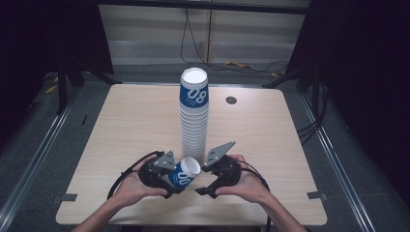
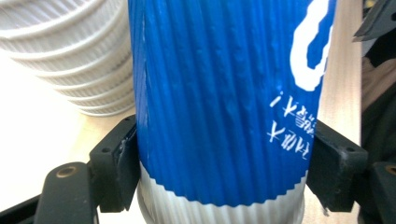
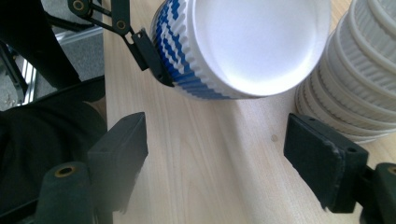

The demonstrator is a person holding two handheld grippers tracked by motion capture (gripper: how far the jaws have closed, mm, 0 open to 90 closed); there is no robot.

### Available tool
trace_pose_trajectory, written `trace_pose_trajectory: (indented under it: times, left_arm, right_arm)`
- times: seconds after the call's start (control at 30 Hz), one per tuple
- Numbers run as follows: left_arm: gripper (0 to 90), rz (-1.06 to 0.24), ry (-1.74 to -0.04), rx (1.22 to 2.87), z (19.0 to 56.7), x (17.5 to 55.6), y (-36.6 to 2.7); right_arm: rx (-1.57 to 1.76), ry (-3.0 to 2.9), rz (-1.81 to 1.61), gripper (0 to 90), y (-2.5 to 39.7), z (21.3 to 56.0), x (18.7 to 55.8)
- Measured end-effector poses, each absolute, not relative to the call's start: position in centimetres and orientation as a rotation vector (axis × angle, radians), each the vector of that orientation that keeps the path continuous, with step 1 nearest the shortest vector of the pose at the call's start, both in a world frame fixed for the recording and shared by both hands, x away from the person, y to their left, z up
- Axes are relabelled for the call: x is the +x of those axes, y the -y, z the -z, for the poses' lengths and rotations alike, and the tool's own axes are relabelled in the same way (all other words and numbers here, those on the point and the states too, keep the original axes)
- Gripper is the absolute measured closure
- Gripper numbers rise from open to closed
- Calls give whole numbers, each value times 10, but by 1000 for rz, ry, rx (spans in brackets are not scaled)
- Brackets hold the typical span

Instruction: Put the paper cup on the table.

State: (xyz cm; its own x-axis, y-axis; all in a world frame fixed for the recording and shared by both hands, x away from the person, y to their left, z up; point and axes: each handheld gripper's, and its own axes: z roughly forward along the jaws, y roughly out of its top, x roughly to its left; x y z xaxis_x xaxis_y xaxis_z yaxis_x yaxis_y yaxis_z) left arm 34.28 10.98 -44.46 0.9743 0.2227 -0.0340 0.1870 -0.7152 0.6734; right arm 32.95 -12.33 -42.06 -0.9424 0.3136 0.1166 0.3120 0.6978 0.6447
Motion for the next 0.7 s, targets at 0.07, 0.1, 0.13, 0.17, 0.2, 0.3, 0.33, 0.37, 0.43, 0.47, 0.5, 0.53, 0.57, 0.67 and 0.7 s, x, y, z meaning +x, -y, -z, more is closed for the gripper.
trace_pose_trajectory:
  times: [0.07, 0.1, 0.13, 0.17, 0.2, 0.3, 0.33, 0.37, 0.43, 0.47, 0.5, 0.53, 0.57, 0.67, 0.7]
  left_arm:
    - [229, -79, -256, 2412, 443, 342, -107]
    - [229, -92, -244, 2429, 443, 341, -105]
    - [229, -93, -228, 2448, 443, 341, -104]
    - [229, -93, -228, 2448, 443, 341, -104]
    - [230, -103, -223, 2447, 443, 340, -103]
    - [230, -84, -205, 2483, 442, 339, -101]
    - [230, -93, -194, 2485, 443, 339, -100]
    - [230, -92, -195, 2485, 444, 338, -99]
    - [230, -79, -183, 2489, 443, 338, -99]
    - [230, -70, -167, 2506, 444, 337, -97]
    - [230, -71, -162, 2510, 444, 337, -96]
    - [230, -66, -151, 2522, 445, 336, -94]
    - [230, -75, -147, 2524, 446, 335, -92]
    - [230, -62, -143, 2531, 447, 333, -90]
    - [230, -61, -136, 2538, 447, 332, -88]
  right_arm:
    - [533, -2899, -1074, 229, 123, 418, 329]
    - [527, -2904, -1064, 232, 122, 418, 330]
    - [527, -2914, -1070, 242, 122, 419, 330]
    - [527, -2914, -1070, 242, 122, 419, 330]
    - [519, -2932, -1047, 244, 121, 420, 331]
    - [516, -2955, -1035, 248, 121, 422, 331]
    - [513, -2957, -1022, 251, 121, 422, 332]
    - [514, -2958, -1021, 252, 120, 423, 332]
    - [514, -2961, -1017, 254, 120, 423, 332]
    - [512, -2965, -1004, 253, 119, 423, 332]
    - [513, -2970, -990, 251, 119, 423, 332]
    - [503, -2972, -978, 246, 118, 423, 332]
    - [502, -2976, -972, 244, 117, 423, 332]
    - [475, -2993, -959, 226, 115, 422, 332]
    - [452, -3005, -951, 215, 113, 421, 332]
